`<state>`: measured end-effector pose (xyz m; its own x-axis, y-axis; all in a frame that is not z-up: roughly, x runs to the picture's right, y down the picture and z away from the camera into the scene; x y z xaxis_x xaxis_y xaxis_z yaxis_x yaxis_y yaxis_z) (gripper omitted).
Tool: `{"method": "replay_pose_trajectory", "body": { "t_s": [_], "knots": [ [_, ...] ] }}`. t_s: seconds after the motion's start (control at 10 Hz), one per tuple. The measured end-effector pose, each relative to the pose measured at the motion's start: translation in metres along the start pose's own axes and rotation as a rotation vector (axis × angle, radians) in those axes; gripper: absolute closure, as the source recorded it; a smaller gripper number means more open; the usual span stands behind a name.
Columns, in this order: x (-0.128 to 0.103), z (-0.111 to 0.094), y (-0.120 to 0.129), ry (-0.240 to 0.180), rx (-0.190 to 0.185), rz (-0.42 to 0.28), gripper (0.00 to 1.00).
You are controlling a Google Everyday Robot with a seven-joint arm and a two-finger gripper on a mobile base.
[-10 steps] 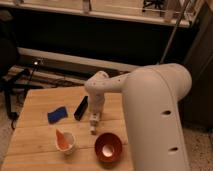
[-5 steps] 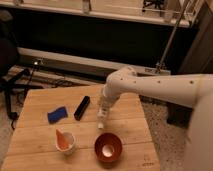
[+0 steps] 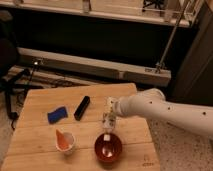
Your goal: Place the bottle in the ceramic bowl
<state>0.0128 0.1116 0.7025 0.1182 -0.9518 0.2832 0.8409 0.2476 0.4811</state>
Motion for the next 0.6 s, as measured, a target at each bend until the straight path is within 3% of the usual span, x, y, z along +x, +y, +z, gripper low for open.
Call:
{"method": "replay_pose_trajectory", "body": {
  "t_s": [0.2, 0.3, 0.5, 0.6],
  "knots": [
    [-0.024, 0.003, 0.002, 0.047, 0.059, -0.066, 1.00],
    [-0.033, 0.005, 0.008, 0.054, 0.068, -0.083, 0.99],
    [-0.061, 0.016, 0.025, 0.032, 0.082, -0.106, 0.84],
    [-0.075, 0.024, 0.034, -0.001, 0.085, -0.106, 0.72]
  ]
}}
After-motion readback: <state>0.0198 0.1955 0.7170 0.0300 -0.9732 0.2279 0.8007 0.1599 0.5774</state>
